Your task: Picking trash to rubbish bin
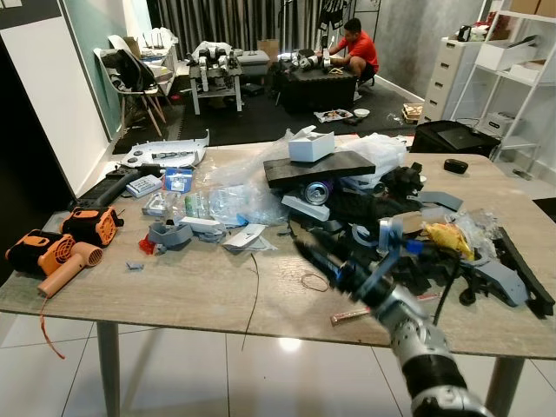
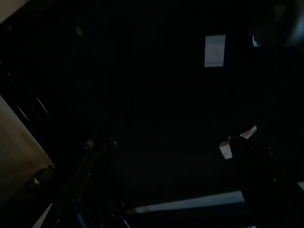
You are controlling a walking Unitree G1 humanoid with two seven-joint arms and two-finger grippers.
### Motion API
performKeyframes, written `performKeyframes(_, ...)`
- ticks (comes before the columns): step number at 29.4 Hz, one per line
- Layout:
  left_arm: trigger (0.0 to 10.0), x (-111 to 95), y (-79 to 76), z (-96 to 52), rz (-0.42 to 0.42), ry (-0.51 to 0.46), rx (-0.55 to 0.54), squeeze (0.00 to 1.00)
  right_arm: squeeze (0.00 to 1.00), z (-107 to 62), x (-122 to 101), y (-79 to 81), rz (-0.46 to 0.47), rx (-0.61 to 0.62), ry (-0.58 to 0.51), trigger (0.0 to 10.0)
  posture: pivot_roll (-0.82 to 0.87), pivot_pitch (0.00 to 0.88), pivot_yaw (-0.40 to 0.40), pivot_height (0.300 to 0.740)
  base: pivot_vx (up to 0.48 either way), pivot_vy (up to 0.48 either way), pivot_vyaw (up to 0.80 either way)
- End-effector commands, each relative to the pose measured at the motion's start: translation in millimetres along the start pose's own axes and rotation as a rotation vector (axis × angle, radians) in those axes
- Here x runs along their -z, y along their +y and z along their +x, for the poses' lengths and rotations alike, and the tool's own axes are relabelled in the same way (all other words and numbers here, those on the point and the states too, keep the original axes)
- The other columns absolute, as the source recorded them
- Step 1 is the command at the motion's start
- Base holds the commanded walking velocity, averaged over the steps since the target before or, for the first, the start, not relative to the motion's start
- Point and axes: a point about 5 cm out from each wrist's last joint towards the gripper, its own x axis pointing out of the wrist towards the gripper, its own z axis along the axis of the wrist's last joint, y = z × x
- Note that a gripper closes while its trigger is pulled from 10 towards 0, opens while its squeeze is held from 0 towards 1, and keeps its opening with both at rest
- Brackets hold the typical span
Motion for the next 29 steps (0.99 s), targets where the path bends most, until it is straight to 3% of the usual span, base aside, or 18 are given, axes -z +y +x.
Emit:
performKeyframes(1,10.0,6,-2.7,0.0,0.013,0.020,0.007,0.00,0.00,-1.5,-5,-10.1,-0.162,0.118,0.039,10.0,-0.07,0.086,0.040,0.740,0.000,0.000,0.00)
performKeyframes(4,10.0,8,-3.6,-0.1,0.014,0.024,0.009,0.00,0.00,-11.8,-37,-42.4,-0.413,0.383,0.041,10.0,-0.07,0.089,0.040,0.740,0.000,0.000,0.00)
performKeyframes(8,10.0,9,-4.1,-0.2,0.015,0.026,0.010,0.00,0.00,-14.5,-47,-49.1,-0.486,0.441,0.025,10.0,-0.08,0.090,0.041,0.740,0.000,0.000,0.00)
performKeyframes(9,10.0,9,-4.7,-0.2,0.017,0.027,0.012,0.00,0.00,-17.2,-61,-55.0,-0.553,0.512,-0.036,10.0,-0.08,0.090,0.039,0.740,0.000,0.000,0.00)
performKeyframes(11,10.0,10,-4.9,-0.2,0.017,0.028,0.013,0.00,0.00,-19.3,-67,-57.8,-0.573,0.546,-0.066,10.0,-0.08,0.090,0.039,0.740,0.000,0.000,0.00)
performKeyframes(14,10.0,9,-5.1,-0.1,0.016,0.025,0.013,0.00,0.00,-24.1,-64,-65.0,-0.582,0.610,-0.024,10.0,-0.08,0.094,0.037,0.740,0.000,0.000,0.00)
performKeyframes(16,10.0,9,-5.3,-0.1,0.017,0.025,0.014,0.00,0.00,-25.4,-55,-67.0,-0.559,0.628,0.019,10.0,-0.08,0.094,0.037,0.740,0.000,0.000,0.00)
performKeyframes(18,10.0,9,-5.3,-0.1,0.021,0.025,0.014,0.00,0.00,-26.2,-28,-66.0,-0.425,0.642,0.108,10.0,-0.08,0.095,0.037,0.740,0.000,0.000,0.00)
performKeyframes(20,10.0,9,-5.3,-0.1,0.021,0.025,0.014,0.00,0.00,-25.8,-23,-64.7,-0.382,0.637,0.115,10.0,-0.08,0.095,0.037,0.740,0.000,0.000,0.00)
performKeyframes(22,10.0,10,-5.2,-0.1,0.021,0.026,0.014,0.00,0.00,-24.7,-9,-60.3,-0.279,0.634,0.133,10.0,-0.07,0.096,0.033,0.740,0.000,0.000,0.00)
performKeyframes(29,10.0,11,-3.4,-0.5,0.015,0.028,0.007,0.00,0.00,-22.3,7,-54.1,-0.196,0.632,0.180,10.0,-0.06,0.096,0.030,0.740,0.000,0.000,0.00)
